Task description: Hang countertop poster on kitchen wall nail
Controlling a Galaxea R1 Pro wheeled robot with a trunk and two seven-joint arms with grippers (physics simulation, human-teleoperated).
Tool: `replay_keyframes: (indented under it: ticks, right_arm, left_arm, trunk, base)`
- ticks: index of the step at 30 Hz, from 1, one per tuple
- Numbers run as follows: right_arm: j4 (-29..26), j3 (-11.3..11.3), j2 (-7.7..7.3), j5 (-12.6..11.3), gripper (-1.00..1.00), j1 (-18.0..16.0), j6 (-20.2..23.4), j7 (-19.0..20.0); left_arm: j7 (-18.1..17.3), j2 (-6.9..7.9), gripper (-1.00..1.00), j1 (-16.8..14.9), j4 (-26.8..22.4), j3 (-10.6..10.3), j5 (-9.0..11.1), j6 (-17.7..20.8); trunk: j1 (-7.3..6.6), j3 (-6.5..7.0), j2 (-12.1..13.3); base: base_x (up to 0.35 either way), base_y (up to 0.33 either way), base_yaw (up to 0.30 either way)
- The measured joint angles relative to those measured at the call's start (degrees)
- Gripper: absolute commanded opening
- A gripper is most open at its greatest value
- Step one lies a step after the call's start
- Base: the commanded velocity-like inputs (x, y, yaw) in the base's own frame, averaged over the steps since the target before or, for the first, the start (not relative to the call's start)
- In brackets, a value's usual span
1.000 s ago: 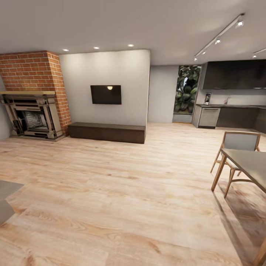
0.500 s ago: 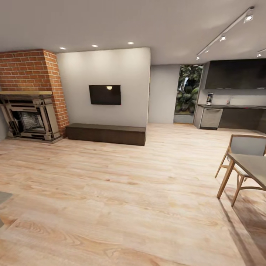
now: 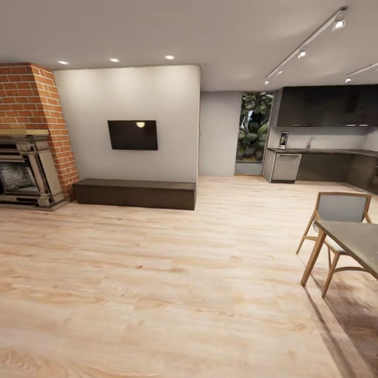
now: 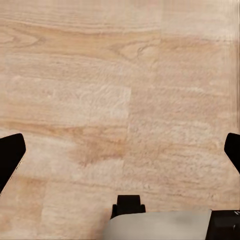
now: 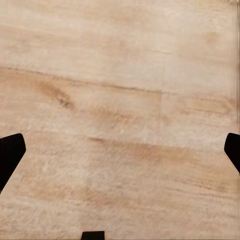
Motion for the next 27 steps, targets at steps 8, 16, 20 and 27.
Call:
replay_keyframes:
  ticks: [8,16,20,27]
  right_arm:
    - [0.0,-0.3,-0.08,-0.1,1.0,0.0,-0.1,0.0]
    - [0.0,-0.4,-0.14,-0.2,1.0,0.0,-0.1,0.0]
    - [0.1,-0.4,-0.12,-0.2,1.0,0.0,-1.9,0.0]
    - [0.4,-0.3,-0.1,-0.3,1.0,0.0,-5.0,0.0]
  left_arm:
    - [-0.1,-0.24,1.0,0.0,-5.2,-0.3,0.2,0.7]
    - [-0.1,-0.4,1.0,-0.1,-8.2,-0.3,0.3,0.9]
    - [-0.1,-0.4,1.0,-0.1,-6.2,-0.2,0.3,0.9]
    - [0.0,-0.4,1.0,-0.2,-3.7,-0.2,0.5,0.8]
  trunk:
    - [0.0,0.0,0.0]
    - [0.0,0.0,0.0]
    - [0.0,0.0,0.0]
    - [0.0,0.0,0.0]
  base:
    - [0.341,0.0,-0.284]
    - [0.342,0.0,-0.299]
    - [0.342,0.0,-0.3]
    - [0.343,0.0,-0.3]
